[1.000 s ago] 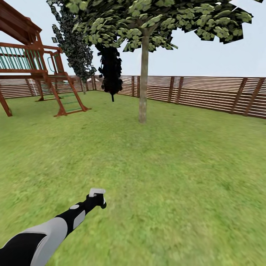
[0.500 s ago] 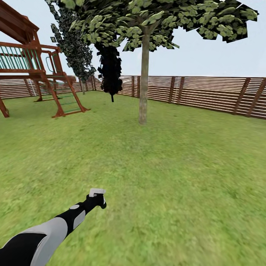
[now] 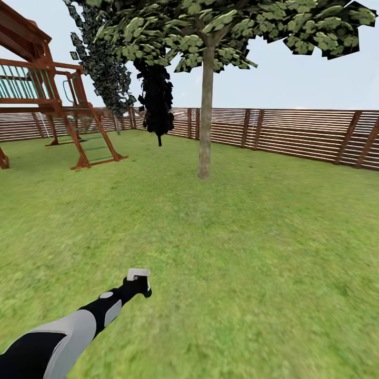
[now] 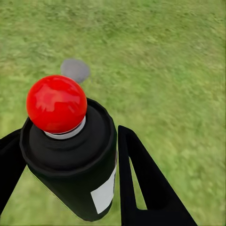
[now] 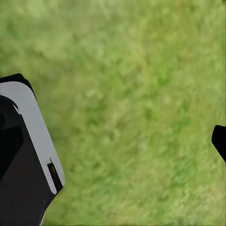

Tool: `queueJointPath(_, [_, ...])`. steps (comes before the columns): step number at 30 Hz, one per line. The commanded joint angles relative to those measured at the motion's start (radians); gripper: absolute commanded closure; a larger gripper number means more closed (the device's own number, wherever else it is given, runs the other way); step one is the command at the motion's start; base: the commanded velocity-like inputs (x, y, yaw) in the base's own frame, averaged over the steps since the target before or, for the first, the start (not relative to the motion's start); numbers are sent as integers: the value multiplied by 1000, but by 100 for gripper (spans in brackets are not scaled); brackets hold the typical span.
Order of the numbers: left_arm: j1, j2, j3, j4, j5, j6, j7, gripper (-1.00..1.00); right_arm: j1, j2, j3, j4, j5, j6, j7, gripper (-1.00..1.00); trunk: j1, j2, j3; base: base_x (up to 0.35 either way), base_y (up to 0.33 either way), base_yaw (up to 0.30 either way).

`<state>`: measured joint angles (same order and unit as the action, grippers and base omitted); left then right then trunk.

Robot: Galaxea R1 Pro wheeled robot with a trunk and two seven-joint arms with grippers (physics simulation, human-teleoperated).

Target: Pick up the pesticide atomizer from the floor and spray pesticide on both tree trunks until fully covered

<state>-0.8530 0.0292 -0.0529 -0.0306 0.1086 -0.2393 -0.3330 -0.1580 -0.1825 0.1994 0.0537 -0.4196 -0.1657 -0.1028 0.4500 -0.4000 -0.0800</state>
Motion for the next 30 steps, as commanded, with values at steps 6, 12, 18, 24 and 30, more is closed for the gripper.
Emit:
queueJointPath(6, [-1, 0, 1, 0, 0, 0, 0, 100, 0, 0, 0, 0, 0, 0, 0, -100, 0, 0, 0, 350, 0, 0])
queueJointPath(12, [0, 0, 1, 0, 0, 0, 0, 100, 0, 0, 0, 0, 0, 0, 0, -100, 0, 0, 0, 350, 0, 0])
queueJointPath(18, [-1, 0, 1, 0, 0, 0, 0, 100, 0, 0, 0, 0, 0, 0, 0, -100, 0, 0, 0, 350, 0, 0])
queueJointPath(24, [0, 0, 1, 0, 0, 0, 0, 100, 0, 0, 0, 0, 0, 0, 0, -100, 0, 0, 0, 350, 0, 0])
queueJointPath(30, [0, 0, 1, 0, 0, 0, 0, 100, 0, 0, 0, 0, 0, 0, 0, -100, 0, 0, 0, 350, -5, 0])
